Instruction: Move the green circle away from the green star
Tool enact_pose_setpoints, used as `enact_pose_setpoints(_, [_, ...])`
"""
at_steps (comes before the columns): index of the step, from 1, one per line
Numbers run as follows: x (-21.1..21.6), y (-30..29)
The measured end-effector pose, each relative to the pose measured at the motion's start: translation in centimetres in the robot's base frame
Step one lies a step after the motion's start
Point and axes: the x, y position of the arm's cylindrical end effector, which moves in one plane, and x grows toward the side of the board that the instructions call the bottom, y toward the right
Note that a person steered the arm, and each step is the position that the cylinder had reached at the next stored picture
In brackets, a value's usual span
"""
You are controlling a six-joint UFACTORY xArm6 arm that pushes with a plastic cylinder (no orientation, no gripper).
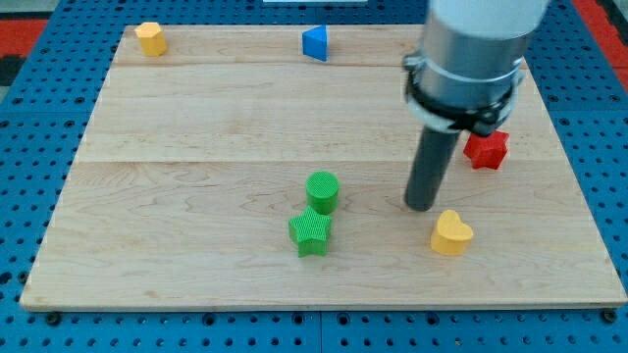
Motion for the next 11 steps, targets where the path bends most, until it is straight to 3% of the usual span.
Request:
enact_pose_setpoints(1, [2.4,0.6])
enact_pose_setpoints(2, [5.3,8.0])
enact_pose_setpoints(3, [2.8,2.0])
enact_pose_setpoints(4, [-2.6,-2.1])
enact_pose_setpoints(5, [-2.4,-8.8])
enact_pose_setpoints(6, [-1.1,-10.5])
enact_pose_setpoints(7, [0.2,-15.8])
enact_pose_setpoints(8, [-1.6,-23.3])
enact_pose_setpoints(9, [-7.0,-25.7])
enact_pose_setpoints(10, [-6.1,-24.1])
enact_pose_setpoints(11, [-6.1,-18.9])
